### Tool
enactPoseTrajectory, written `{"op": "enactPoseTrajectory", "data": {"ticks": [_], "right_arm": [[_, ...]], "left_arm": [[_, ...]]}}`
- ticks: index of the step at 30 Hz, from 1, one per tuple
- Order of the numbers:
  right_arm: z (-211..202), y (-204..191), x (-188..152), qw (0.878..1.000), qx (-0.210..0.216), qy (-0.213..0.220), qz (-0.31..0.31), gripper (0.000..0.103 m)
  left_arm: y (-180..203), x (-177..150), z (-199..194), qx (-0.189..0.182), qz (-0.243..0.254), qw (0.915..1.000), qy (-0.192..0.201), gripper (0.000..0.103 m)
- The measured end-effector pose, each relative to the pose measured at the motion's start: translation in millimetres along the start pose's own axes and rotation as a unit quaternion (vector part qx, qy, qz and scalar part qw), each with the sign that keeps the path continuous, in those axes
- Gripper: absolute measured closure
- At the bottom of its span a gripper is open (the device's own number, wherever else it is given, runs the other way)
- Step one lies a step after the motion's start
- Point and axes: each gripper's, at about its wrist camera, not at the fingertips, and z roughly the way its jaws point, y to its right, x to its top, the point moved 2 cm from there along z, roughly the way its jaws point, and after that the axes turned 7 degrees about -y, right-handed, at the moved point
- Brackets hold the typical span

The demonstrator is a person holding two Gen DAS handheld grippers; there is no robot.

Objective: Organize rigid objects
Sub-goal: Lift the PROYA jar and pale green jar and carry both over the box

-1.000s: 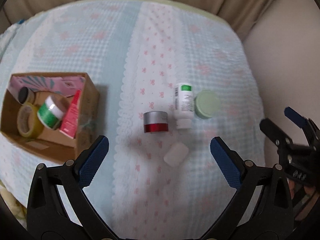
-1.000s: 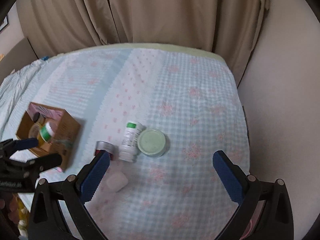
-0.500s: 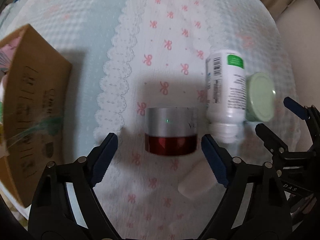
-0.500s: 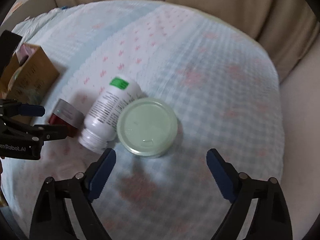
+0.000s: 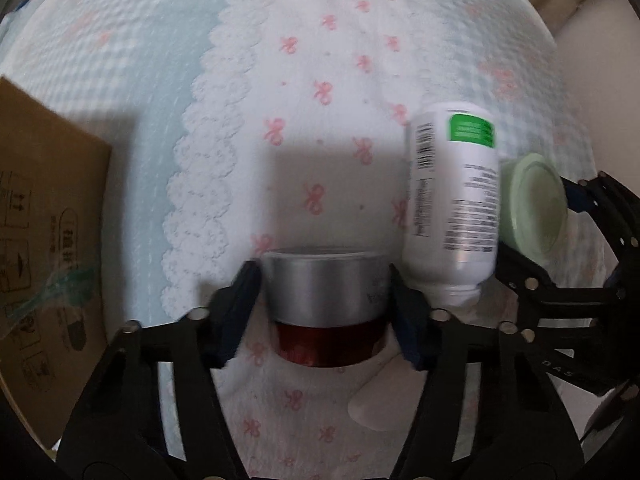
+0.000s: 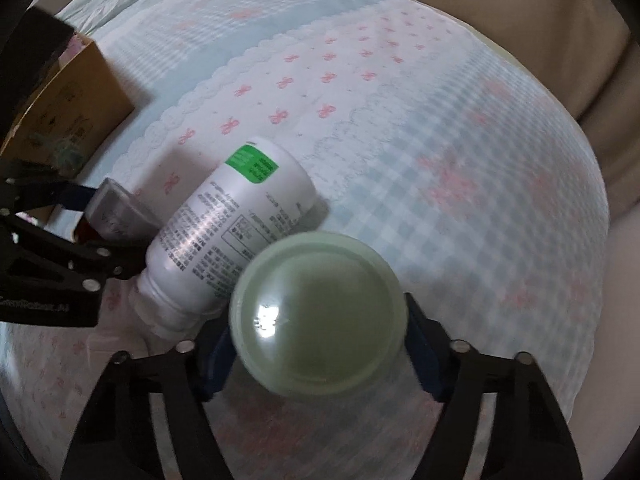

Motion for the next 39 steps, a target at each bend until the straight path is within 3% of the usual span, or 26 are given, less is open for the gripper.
{"op": "enactPoseTrajectory", "data": {"ticks": [7,15,24,29,33,39], "right_arm": [[-1.0,0.2,-3.6,1.0,-0.005,-0.001,0.023,0.037],[-30.1,8.3,-12.9,0.993,-0.001,0.017,0.114,0.037],[-145.3,-3.2,-19.5,0.974,-0.032,0.068,0.212,0.037],[-214.5,-17.0,-19.4,0.959,-0.008,0.094,0.266,0.037],[-262.4,-40.0,-10.9,0.954,-0.007,0.119,0.274,0.037],[-316.2,-86.8,7.7,0.956,-0.006,0.147,0.255,0.037]], "left_arm": [[8.7,-2.3,-7.9,0.007,0.013,0.9998,0.011,0.052],[1.2,-15.5,-59.7,-0.01,0.01,0.9988,0.048,0.052],[-7.2,-40.6,-174.2,-0.049,0.011,0.9914,0.121,0.052],[-18.0,-63.4,-253.1,-0.073,0.016,0.9844,0.159,0.052],[-41.3,-82.5,-308.7,-0.078,0.013,0.9787,0.189,0.052],[-86.6,-106.2,-359.6,-0.071,0.009,0.9733,0.218,0.052]]}}
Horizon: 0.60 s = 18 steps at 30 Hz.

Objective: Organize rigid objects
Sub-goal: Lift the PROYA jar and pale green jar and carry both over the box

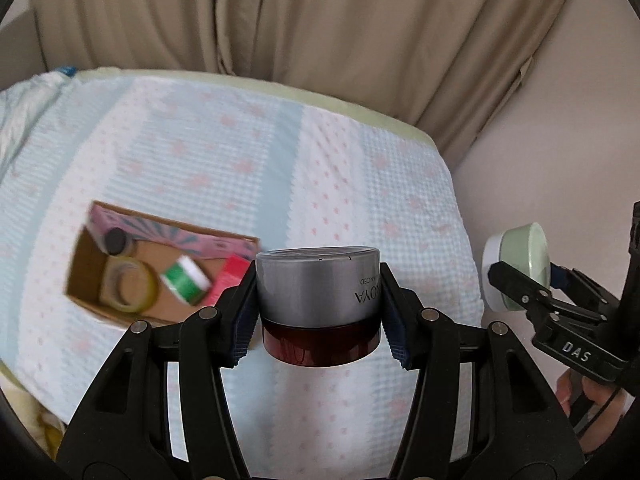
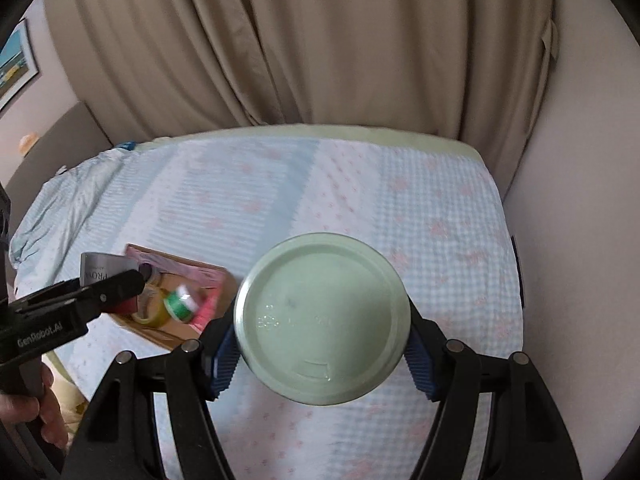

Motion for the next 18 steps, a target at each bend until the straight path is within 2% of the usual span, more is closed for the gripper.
{"op": "enactPoseTrajectory", "data": {"ticks": [7,12,18], "right_arm": [[-21.8,-77.1,3.5,1.0,0.005,0.009,-0.013,0.037],[-17.4,-129.9,7.2,1.0,0.001,0.012,0.004,0.037],[9.6,-190.6,11.9,0.999,0.0,-0.003,0.045,0.037]], "left_arm": [[-75.9,2.5,-46.7,-0.008,-0.007,0.9999,0.007,0.052],[-131.7,10.0,-55.8,-0.01,0.012,0.9998,-0.009,0.052],[-196.8,22.6,-53.1,-0.012,0.043,0.9985,-0.031,0.052]]}}
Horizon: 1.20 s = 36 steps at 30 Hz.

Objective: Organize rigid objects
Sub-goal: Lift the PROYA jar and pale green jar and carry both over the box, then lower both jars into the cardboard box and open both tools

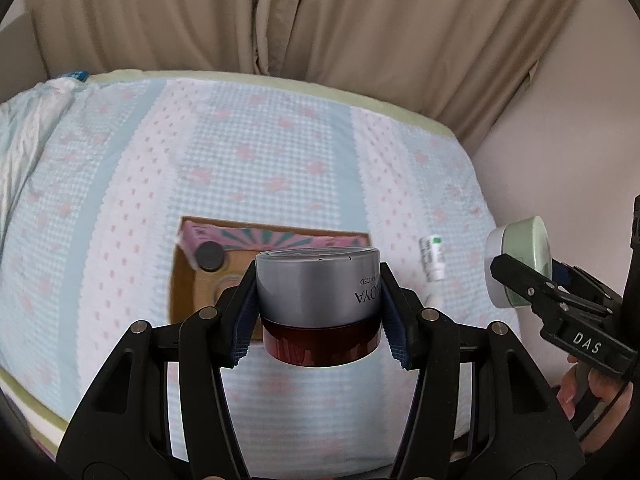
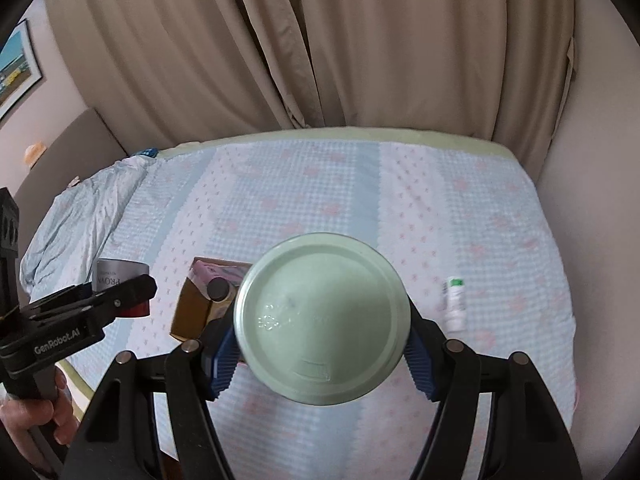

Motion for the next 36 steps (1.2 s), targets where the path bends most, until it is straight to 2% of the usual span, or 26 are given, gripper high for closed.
{"op": "enactPoseTrajectory", "data": {"ticks": [6,14,25,31,36], "right_arm": [[31.2,-42.2,-3.1,0.998,-0.001,-0.022,0.056,0.037],[83.1,-62.6,-8.6,0.993,-0.009,-0.066,0.102,0.037],[167.1,-58.7,-11.3,0.985,-0.024,-0.122,0.116,0.037],[219.5,-48.7,-23.1,0.978,-0.014,-0.154,0.138,0.037],[253.1,-38.7,-37.1,0.971,-0.002,-0.173,0.168,0.037]], "left_arm": [[-50.5,12.6,20.4,-0.003,0.029,0.999,-0.032,0.052],[-83.8,19.0,71.6,-0.001,0.055,0.9955,-0.077,0.052],[-107.6,23.6,155.6,0.0,0.058,0.99,-0.129,0.052],[-116.3,10.9,214.4,0.015,0.062,0.9845,-0.164,0.052],[-118.9,-1.2,240.0,0.018,0.058,0.9804,-0.188,0.052]]}}
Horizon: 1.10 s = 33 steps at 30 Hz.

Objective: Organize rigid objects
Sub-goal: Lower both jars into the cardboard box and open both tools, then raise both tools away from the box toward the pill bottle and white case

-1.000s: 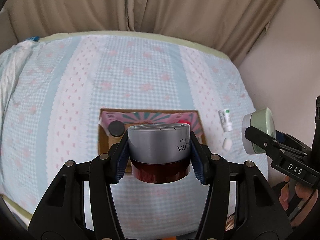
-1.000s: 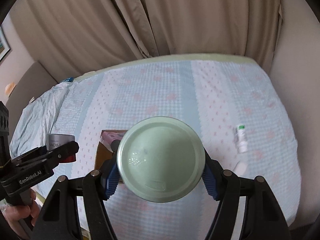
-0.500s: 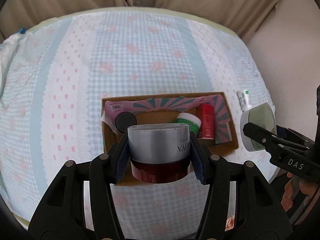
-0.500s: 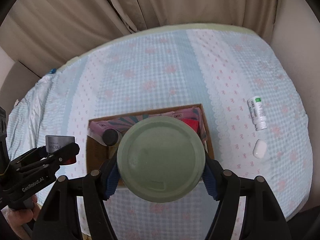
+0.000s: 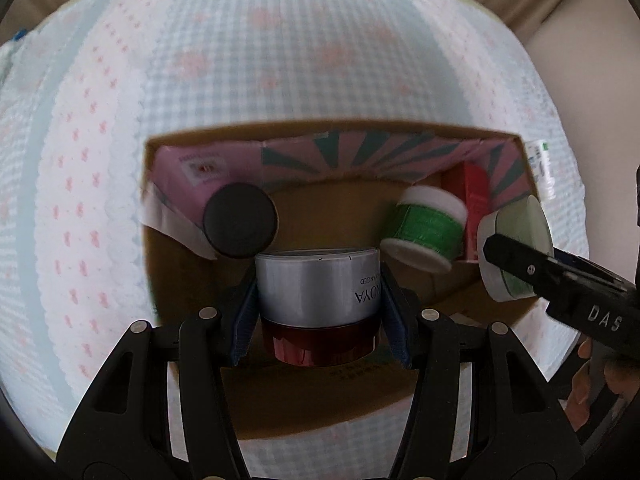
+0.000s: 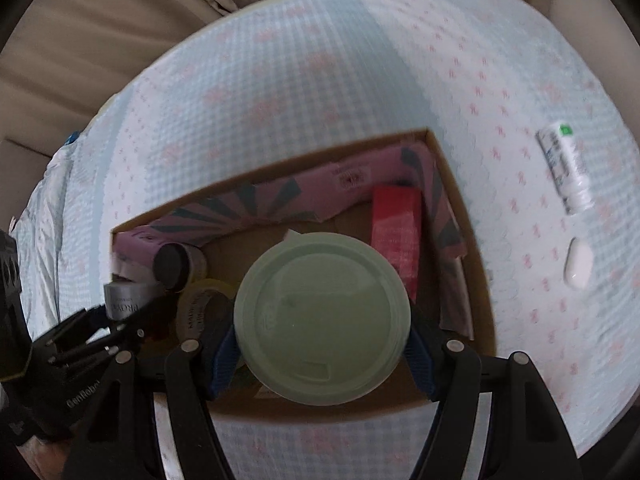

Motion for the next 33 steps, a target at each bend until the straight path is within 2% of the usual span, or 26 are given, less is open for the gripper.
{"op": "enactPoseTrajectory", "data": {"ticks": [9,10,11,12,13,14,16,23,33], "right_arm": [[11.1,12.8,-3.8,0.999,0.022,-0.02,0.045,0.037],[11.5,14.9,-3.6,0.998,0.029,-0.019,0.052,0.036],[12.5,17.3,-3.4,0.997,0.04,-0.021,0.062,0.035],[12.8,20.3,-3.8,0.996,0.053,-0.021,0.072,0.023],[11.3,21.8,-3.9,0.995,0.058,-0.018,0.079,0.004],[7.5,24.8,-4.2,0.995,0.06,-0.008,0.085,0.0],[-0.8,28.8,-4.7,0.994,0.065,0.012,0.088,0.0],[-14.0,33.7,-8.9,0.994,0.066,0.021,0.085,0.0],[-38.5,18.2,-17.7,0.996,0.061,0.05,0.052,0.0]], "left_arm": [[14.0,-4.5,5.6,0.017,0.035,0.9992,-0.01,0.05],[15.4,-6.1,4.1,0.017,0.04,0.999,-0.007,0.045],[16.7,-6.8,2.0,0.014,0.043,0.999,-0.004,0.018],[18.4,-7.9,0.3,0.014,0.046,0.9988,-0.002,0.001],[20.1,-10.0,-2.3,0.015,0.051,0.9986,0.003,0.0],[20.6,-11.5,-3.2,0.015,0.054,0.9984,0.005,0.0],[21.9,-13.9,-4.0,0.02,0.056,0.9982,0.005,0.0],[13.4,-22.9,-11.1,0.013,0.034,0.9993,0.004,0.0],[7.2,-37.2,-55.8,0.017,0.014,0.9987,0.047,0.0]]}}
